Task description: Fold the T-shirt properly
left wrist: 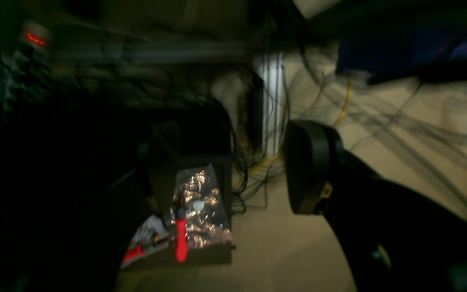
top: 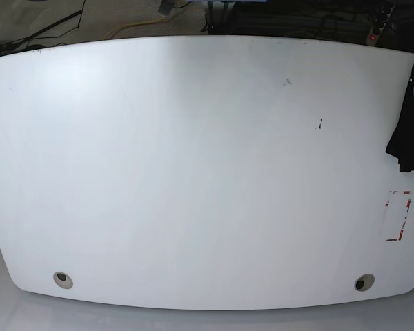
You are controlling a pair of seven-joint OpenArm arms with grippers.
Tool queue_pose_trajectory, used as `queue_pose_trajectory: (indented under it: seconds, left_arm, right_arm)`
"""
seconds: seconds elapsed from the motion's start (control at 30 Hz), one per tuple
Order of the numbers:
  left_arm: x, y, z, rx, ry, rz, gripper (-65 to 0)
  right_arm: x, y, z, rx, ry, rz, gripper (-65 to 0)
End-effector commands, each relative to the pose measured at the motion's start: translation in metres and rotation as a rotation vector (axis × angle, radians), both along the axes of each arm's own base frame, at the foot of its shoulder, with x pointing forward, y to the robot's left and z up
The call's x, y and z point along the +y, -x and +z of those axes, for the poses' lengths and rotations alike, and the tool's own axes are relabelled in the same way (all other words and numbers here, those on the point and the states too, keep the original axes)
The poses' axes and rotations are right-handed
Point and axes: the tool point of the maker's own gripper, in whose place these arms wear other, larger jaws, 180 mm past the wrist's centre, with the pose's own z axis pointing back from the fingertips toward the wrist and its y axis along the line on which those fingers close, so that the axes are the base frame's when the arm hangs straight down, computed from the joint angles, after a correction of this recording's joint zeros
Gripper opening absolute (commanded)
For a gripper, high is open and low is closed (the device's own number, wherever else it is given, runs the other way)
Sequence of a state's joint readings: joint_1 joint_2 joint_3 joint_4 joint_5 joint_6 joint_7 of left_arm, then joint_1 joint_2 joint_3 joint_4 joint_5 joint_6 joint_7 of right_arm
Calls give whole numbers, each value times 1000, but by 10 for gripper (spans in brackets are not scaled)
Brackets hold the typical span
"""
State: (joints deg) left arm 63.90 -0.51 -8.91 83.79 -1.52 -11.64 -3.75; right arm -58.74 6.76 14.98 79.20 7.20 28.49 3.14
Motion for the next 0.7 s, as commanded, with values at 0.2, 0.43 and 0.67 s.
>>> queue_pose_trajectory:
  seconds: [0.2, 0.43, 0.67]
  left_arm:
    - [20, 12, -92, 165, -6, 61, -274]
    - [34, 1, -131, 250, -14, 100, -274]
    - [37, -12, -156, 330, -4, 143, -274]
  right_arm:
    - [6, 2, -78, 132, -19, 11, -528]
    - [14, -24, -114, 185, -37, 31, -528]
    - [7, -56, -141, 223, 34, 25, -523]
